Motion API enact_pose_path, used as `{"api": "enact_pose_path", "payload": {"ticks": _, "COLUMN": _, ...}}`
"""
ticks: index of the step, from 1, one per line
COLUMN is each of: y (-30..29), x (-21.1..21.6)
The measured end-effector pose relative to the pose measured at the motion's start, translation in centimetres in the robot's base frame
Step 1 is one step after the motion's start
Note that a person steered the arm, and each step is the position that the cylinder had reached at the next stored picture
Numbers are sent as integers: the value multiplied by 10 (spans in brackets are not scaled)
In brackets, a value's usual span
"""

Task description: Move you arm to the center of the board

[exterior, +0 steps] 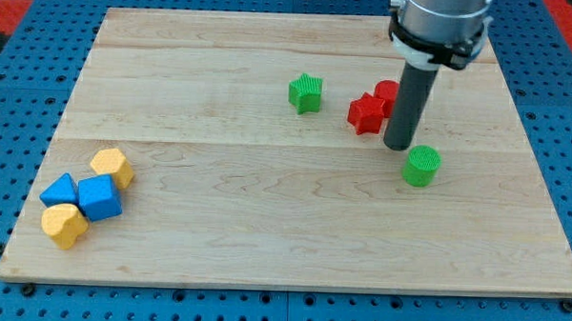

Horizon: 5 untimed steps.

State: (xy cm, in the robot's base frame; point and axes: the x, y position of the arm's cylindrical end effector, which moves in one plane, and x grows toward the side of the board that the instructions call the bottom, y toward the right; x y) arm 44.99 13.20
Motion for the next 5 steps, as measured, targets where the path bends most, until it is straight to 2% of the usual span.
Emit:
{"api": "enact_pose_path", "payload": {"ticks": 2, "y": 37, "x": 23}}
{"api": "enact_pose_path", "payload": {"ticks": 3, "y": 29, "x": 81}}
{"api": "enact_pose_path", "payload": {"ticks": 4, "y": 35, "x": 61}}
{"api": "enact_pose_path", "payload": {"ticks": 5, "y": -40, "x": 34}}
